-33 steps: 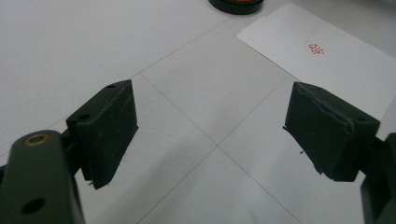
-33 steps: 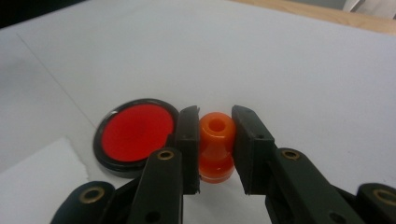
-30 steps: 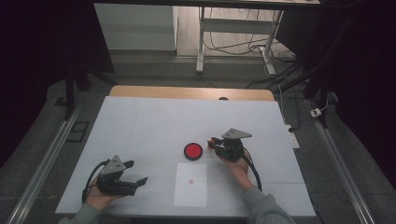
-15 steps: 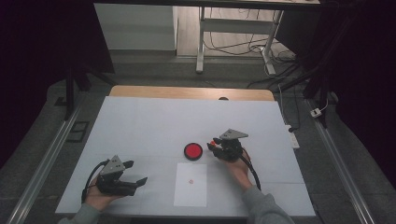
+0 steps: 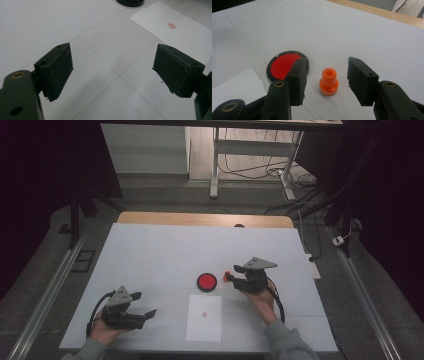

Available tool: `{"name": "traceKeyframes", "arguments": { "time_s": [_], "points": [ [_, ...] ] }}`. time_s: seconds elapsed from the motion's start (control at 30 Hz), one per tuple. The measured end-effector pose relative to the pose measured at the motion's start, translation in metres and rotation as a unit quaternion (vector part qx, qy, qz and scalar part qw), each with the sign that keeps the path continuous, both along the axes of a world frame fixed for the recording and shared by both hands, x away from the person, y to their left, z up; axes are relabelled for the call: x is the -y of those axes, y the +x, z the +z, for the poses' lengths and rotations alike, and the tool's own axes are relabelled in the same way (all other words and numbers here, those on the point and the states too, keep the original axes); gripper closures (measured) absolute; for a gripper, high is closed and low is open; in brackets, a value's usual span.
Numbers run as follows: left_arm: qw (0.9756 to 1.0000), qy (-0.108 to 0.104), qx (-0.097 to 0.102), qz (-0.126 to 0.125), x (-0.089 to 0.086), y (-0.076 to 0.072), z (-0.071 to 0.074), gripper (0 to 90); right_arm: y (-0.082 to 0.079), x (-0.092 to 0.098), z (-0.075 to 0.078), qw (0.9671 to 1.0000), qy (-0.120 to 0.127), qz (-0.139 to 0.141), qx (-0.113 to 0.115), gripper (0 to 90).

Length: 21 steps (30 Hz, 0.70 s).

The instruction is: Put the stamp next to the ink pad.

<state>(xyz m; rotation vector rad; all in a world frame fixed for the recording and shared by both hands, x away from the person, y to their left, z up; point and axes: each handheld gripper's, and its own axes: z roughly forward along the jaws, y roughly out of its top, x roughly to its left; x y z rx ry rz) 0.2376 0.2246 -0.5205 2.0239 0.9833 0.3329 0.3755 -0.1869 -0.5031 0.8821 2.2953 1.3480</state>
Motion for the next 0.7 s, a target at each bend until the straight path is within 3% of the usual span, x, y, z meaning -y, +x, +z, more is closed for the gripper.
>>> {"name": "traceKeyframes", "arguments": {
  "time_s": [0.33,0.7],
  "points": [
    [1.0,0.0,-0.004,-0.002,0.002,0.001,-0.001,16.1,-0.029,0.021,0.009,0.9998,0.002,0.016,0.011,49.6],
    [1.0,0.0,-0.007,-0.006,0.003,0.0,-0.003,16.1,-0.071,0.075,0.004,1.0,-0.001,-0.001,0.005,49.5]
  ]
}}
